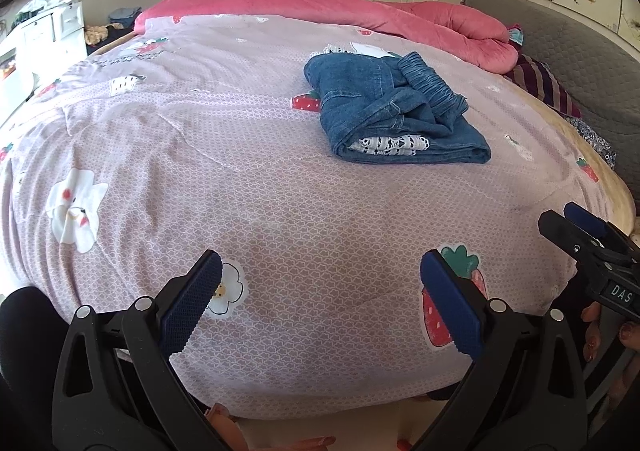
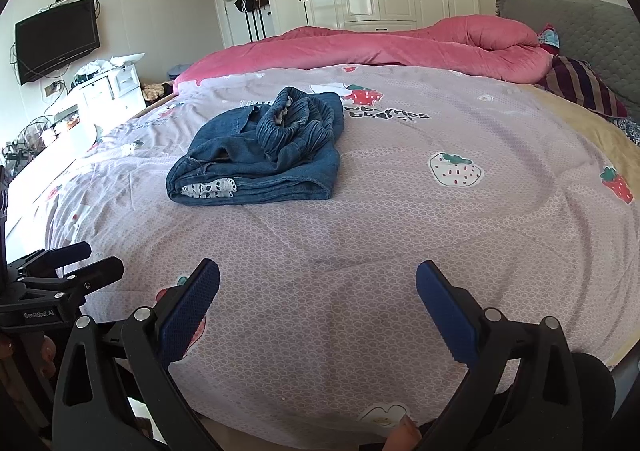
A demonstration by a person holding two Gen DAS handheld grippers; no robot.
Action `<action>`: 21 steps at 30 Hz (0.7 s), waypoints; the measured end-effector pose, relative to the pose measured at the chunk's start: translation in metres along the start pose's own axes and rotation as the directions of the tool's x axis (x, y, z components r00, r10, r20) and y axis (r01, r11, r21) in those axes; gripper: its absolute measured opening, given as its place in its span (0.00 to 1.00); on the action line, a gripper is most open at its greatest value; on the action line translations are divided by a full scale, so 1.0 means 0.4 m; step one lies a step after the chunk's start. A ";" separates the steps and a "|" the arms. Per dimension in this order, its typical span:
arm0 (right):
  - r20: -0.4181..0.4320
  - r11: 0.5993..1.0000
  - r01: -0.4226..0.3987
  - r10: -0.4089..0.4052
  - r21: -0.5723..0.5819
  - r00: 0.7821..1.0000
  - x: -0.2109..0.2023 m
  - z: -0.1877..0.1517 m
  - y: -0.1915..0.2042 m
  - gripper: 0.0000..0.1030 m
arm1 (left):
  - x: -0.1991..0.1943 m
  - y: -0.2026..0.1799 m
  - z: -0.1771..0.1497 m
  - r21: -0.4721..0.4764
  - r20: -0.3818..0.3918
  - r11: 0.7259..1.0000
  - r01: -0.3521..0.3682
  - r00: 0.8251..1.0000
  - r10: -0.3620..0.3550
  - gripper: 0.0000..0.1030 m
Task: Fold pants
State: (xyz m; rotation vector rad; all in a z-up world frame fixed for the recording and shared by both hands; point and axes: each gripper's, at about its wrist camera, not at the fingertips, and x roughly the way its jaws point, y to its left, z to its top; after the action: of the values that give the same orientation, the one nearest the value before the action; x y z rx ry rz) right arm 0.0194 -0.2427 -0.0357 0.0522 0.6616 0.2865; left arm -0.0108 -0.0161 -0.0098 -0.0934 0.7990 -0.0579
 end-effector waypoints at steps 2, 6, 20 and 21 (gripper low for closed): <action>0.000 1.000 0.000 0.000 0.000 1.000 0.000 -0.001 0.000 0.95 | 0.002 -0.001 0.001 0.001 -0.004 1.000 0.000 1.000 0.000 0.91; 0.000 1.000 0.000 0.000 0.000 1.000 0.000 -0.001 0.001 0.96 | 0.004 -0.004 0.000 0.004 -0.009 1.000 -0.003 1.000 0.003 0.91; -0.008 1.000 0.005 -0.005 -0.002 1.000 0.003 -0.006 0.002 0.96 | 0.000 -0.005 0.000 0.006 -0.006 1.000 -0.016 1.000 0.016 0.91; -0.008 1.000 0.005 -0.005 -0.003 1.000 0.003 -0.005 0.003 0.96 | 0.000 -0.005 -0.001 0.007 -0.005 1.000 -0.018 1.000 0.018 0.91</action>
State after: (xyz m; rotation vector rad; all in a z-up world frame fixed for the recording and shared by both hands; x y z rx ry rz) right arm 0.0187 -0.2413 -0.0377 0.0466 0.6694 0.2828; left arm -0.0109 -0.0183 -0.0098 -0.0797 0.8045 -0.0441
